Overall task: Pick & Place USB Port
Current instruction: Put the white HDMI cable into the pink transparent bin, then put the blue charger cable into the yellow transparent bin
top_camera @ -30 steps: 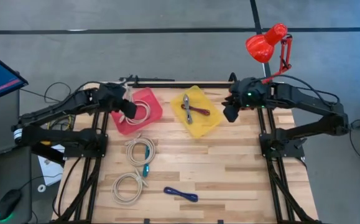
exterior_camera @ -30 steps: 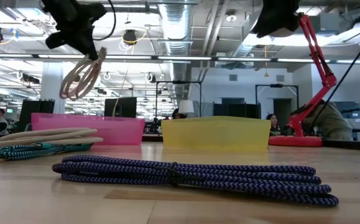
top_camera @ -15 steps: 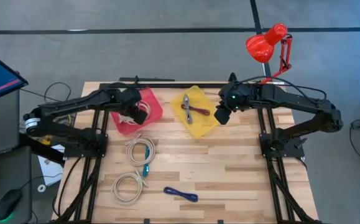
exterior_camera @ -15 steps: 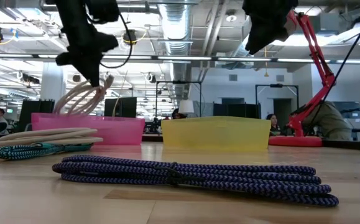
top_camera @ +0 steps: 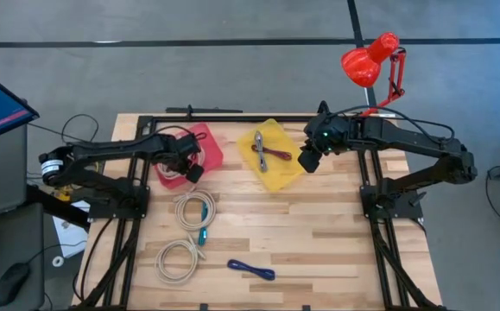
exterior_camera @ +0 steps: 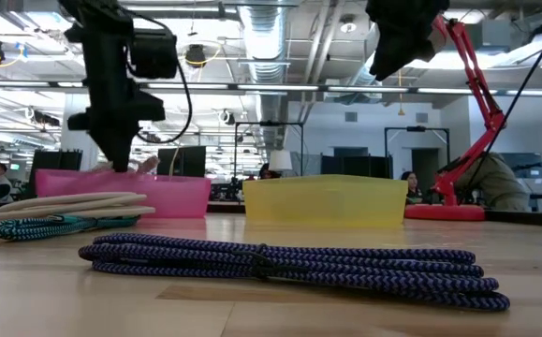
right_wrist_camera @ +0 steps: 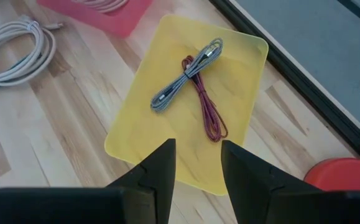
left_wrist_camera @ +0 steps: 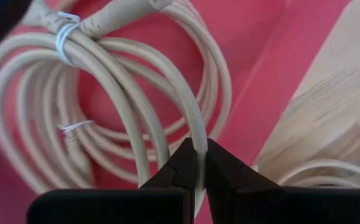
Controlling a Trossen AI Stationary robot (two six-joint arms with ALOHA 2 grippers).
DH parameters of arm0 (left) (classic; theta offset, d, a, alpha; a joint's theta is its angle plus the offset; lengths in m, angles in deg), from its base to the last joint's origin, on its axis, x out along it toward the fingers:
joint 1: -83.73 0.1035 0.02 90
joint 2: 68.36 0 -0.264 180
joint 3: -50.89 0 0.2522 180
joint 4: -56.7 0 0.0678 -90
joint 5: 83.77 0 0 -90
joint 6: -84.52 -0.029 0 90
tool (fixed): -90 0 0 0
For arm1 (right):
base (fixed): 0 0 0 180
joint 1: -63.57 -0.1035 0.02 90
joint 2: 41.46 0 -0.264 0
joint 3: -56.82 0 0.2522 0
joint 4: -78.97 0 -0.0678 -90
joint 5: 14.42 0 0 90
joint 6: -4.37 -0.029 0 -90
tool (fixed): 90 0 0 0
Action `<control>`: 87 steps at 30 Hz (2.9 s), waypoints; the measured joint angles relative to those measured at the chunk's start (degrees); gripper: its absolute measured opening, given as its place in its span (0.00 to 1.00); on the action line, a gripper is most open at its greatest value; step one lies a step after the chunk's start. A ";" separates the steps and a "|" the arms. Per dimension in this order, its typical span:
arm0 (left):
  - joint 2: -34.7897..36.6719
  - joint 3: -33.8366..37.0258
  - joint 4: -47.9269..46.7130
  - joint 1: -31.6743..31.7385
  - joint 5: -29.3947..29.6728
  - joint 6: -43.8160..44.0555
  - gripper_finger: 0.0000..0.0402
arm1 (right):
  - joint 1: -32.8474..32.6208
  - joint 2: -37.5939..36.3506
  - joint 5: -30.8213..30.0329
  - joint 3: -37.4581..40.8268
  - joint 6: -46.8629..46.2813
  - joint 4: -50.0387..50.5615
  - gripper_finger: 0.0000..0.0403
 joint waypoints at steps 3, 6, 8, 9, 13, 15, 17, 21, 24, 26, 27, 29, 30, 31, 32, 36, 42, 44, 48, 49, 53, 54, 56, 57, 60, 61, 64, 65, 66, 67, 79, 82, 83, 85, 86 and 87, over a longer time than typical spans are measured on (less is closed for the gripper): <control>-0.02 1.99 2.53 -0.02 -0.53 1.40 0.04 | 0.04 0.02 -0.11 0.00 0.32 0.00 0.30; -0.02 3.04 4.36 -0.01 -0.63 2.20 0.06 | 0.04 0.02 -0.78 0.00 0.42 0.00 0.30; -0.02 3.10 4.43 -0.01 -0.66 3.00 0.08 | 0.04 0.02 -0.88 0.00 0.44 0.00 0.30; -0.02 3.12 4.65 -0.01 -0.68 3.13 0.09 | 0.04 0.02 -0.88 0.00 0.44 0.00 0.30; -0.02 3.13 6.38 0.00 -0.70 3.19 0.13 | -0.01 0.02 -0.86 0.00 0.46 -0.01 0.30; -0.02 3.13 7.19 0.00 -0.72 3.19 0.15 | -0.01 0.02 -0.88 0.00 0.59 -0.02 0.30; -0.02 3.13 7.40 0.00 -1.57 3.20 0.18 | -0.01 0.02 -0.88 0.00 0.59 -0.02 0.30; -0.02 3.11 7.82 0.00 -4.21 3.16 0.24 | -0.01 0.02 -0.88 0.00 0.61 -0.02 0.30; -0.01 2.73 7.75 0.01 -7.20 3.07 0.27 | -0.01 0.02 -0.88 0.00 0.61 -0.02 0.30; -0.02 1.83 7.85 0.00 -9.21 2.71 0.29 | 0.01 0.02 -0.88 0.00 0.61 -0.02 0.30; -0.02 1.23 7.84 -0.02 -9.71 2.62 0.29 | 0.01 0.01 -0.88 0.00 0.62 -0.02 0.30; -0.02 -0.07 7.76 -0.02 -10.14 2.58 0.29 | 0.01 0.02 -1.00 0.00 1.18 -0.02 0.30; -0.02 -0.88 7.72 -0.02 -10.35 2.54 0.29 | 0.01 0.02 -1.06 0.00 1.47 -0.04 0.30; -0.01 -1.69 7.71 -0.02 -10.58 2.50 0.29 | 0.01 0.02 -1.06 0.00 1.49 -0.04 0.30; 0.26 -2.47 7.74 -0.02 -10.75 2.49 0.29 | 0.03 0.02 -1.06 0.00 1.49 -0.04 0.30; 2.30 -5.29 7.74 -0.02 -11.04 2.48 0.29 | 0.04 0.02 -1.06 0.00 1.51 -0.04 0.30; 8.78 -9.07 7.71 -0.02 -11.04 2.47 0.29 | 0.00 0.02 -1.06 0.00 1.65 -0.06 0.30; 11.41 -10.17 7.72 -0.02 -11.04 2.49 0.29 | 0.00 0.02 -1.08 0.00 1.68 -0.05 0.30; 16.75 -12.03 8.64 -0.02 -11.02 2.50 0.29 | 0.04 0.02 -1.08 0.00 2.12 -0.15 0.30; 18.02 -12.42 8.96 -0.02 -11.03 2.62 0.29 | 0.04 0.01 -1.08 0.00 2.12 -0.16 0.30; 21.59 -13.66 9.86 -0.30 -11.00 2.97 0.29 | 0.03 0.02 -1.08 0.00 2.12 -0.45 0.30; 22.17 -13.83 10.05 -0.59 -10.98 2.99 0.29 | 0.04 0.02 -1.08 0.00 2.12 -0.52 0.30; 23.14 -14.16 11.32 -1.36 -10.97 3.09 0.29 | 0.01 0.01 -1.08 0.00 2.92 -0.52 0.30; 23.59 -14.16 11.99 -1.87 -11.01 3.10 0.29 | -0.01 0.02 -1.08 0.00 3.30 -0.51 0.30; 24.74 -14.16 13.33 -3.90 -10.99 2.68 0.29 | -0.02 0.02 -1.03 0.00 3.41 -0.47 0.30; 25.06 -14.16 13.50 -4.68 -10.99 2.42 0.29 | -0.08 0.02 -1.03 0.00 3.42 -0.43 0.30; 25.58 -14.16 13.82 -7.42 -11.01 0.01 0.29 | -0.73 0.02 -0.92 0.00 2.59 -0.39 0.30; 25.62 -14.16 14.01 -8.38 -10.99 -1.01 0.29 | -0.97 0.01 -0.90 0.00 2.16 -0.39 0.30; 25.61 -14.16 14.24 -9.40 -10.98 -2.05 0.29 | -1.36 -0.11 -0.88 0.00 1.70 -0.41 0.30; 25.51 -14.16 14.44 -10.43 -10.97 -2.99 0.29 | -1.73 -0.29 -0.67 0.02 1.38 -0.33 0.30; 21.02 -14.16 16.74 -23.14 -10.54 -5.53 0.21 | -9.34 -3.84 1.13 0.02 -8.50 0.39 0.30; 20.79 -14.16 16.69 -25.98 -9.43 -6.55 0.18 | -12.16 -5.47 1.13 0.02 -11.50 0.29 0.30; 20.82 -14.16 16.81 -26.81 -8.35 -6.60 0.17 | -13.08 -5.97 1.13 0.02 -12.23 0.23 0.30; 20.85 -14.16 16.97 -27.92 -6.45 -6.62 0.15 | -15.02 -6.96 1.59 0.02 -12.54 -0.26 0.30; 20.85 -14.16 17.05 -28.14 -6.01 -6.60 0.14 | -15.92 -7.43 2.20 0.02 -12.52 -0.89 0.30; 20.95 -14.16 17.24 -28.17 -5.95 -6.60 0.13 | -16.74 -7.85 2.35 0.02 -12.52 -1.43 0.30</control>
